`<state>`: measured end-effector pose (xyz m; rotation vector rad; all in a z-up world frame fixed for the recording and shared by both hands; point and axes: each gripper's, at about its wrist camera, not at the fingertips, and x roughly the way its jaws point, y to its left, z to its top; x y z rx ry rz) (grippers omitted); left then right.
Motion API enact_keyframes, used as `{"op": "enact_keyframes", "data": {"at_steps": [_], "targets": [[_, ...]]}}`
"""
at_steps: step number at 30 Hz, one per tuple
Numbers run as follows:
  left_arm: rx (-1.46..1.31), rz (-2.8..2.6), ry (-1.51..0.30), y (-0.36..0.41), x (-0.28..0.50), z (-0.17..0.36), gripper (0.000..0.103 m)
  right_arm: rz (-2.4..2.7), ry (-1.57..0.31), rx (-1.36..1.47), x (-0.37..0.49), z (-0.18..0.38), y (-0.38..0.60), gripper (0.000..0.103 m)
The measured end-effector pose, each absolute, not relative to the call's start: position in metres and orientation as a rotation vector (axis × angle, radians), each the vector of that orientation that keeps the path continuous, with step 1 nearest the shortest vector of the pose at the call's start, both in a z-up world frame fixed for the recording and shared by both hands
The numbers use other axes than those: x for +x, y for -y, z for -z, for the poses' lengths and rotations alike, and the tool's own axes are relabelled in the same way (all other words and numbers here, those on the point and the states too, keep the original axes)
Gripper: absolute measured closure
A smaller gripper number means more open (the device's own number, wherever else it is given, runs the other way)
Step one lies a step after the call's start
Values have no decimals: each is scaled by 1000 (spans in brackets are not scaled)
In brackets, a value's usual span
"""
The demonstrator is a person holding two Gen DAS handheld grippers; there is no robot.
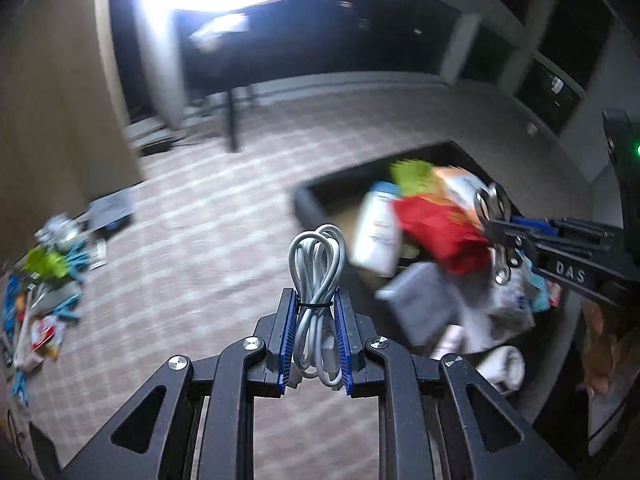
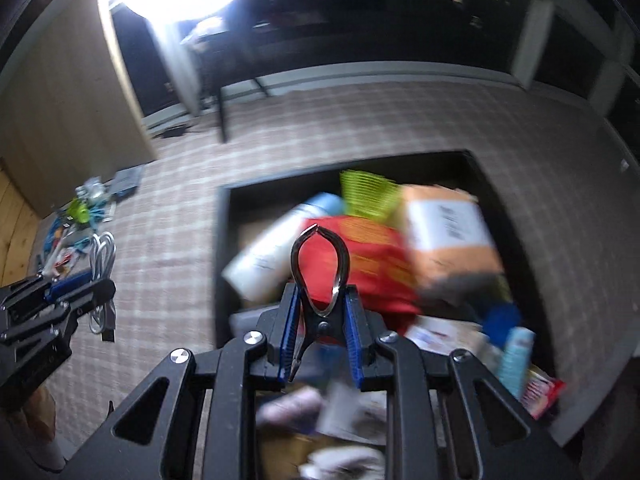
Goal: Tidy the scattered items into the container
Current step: 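Carry the cable and metal clip to the black box and release both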
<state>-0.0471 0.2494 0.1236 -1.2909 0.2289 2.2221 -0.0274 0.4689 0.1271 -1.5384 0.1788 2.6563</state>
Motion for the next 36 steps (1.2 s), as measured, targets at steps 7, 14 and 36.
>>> {"op": "enact_keyframes", "data": {"at_steps": [7, 14, 36], "targets": [[-1243, -2113, -293, -313, -12, -129, 85, -2574, -225, -1489, -1, -131, -526, 81], [-1217, -2048, -311, -347, 7, -136, 33, -2545, -259, -1465, 10, -132, -553, 69], [-1288, -2299, -238, -239, -25, -138, 40, -2726, -182, -1467, -20, -146, -470, 44]]}}
